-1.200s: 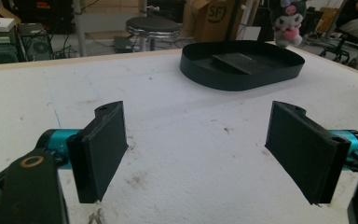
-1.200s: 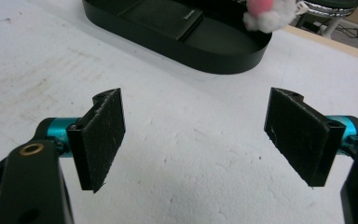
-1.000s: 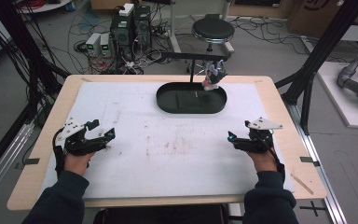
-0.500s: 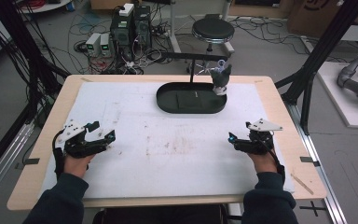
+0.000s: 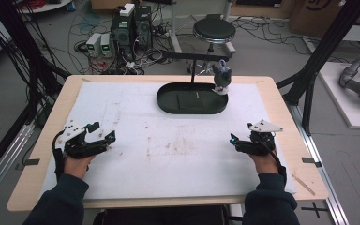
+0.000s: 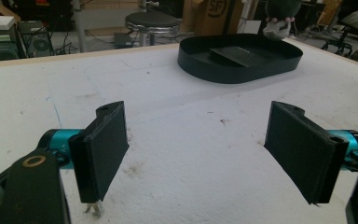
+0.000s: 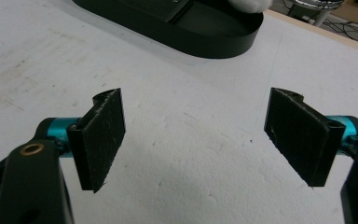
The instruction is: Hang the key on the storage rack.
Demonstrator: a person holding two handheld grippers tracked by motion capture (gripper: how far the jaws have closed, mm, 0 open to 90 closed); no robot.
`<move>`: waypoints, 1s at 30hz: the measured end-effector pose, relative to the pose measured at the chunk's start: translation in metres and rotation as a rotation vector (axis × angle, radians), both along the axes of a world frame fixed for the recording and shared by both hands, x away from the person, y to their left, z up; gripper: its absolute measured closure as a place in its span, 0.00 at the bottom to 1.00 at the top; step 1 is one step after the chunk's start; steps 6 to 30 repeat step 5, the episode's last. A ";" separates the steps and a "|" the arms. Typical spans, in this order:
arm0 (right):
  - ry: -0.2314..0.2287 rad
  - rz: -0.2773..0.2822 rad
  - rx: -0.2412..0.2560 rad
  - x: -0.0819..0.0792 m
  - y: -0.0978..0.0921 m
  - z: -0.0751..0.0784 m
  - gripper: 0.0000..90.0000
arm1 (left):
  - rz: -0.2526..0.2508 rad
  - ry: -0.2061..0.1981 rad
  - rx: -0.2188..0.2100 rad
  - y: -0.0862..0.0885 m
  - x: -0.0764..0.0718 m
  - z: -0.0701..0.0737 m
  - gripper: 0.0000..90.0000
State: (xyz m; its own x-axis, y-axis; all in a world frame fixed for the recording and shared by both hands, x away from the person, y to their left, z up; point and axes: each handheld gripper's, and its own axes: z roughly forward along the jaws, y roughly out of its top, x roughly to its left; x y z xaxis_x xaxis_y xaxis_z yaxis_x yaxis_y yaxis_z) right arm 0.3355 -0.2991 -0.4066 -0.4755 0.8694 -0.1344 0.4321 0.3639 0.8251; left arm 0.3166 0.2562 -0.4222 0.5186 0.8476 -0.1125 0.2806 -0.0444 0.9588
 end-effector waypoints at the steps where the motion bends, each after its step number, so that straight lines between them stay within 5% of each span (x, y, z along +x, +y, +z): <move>1: 0.000 -0.001 0.002 0.000 -0.001 0.000 0.23 | 0.000 0.001 0.001 0.000 0.001 0.000 0.23; 30: 0.003 -0.007 0.003 0.000 -0.004 -0.001 0.23 | -0.007 0.002 0.002 -0.002 0.002 -0.001 0.23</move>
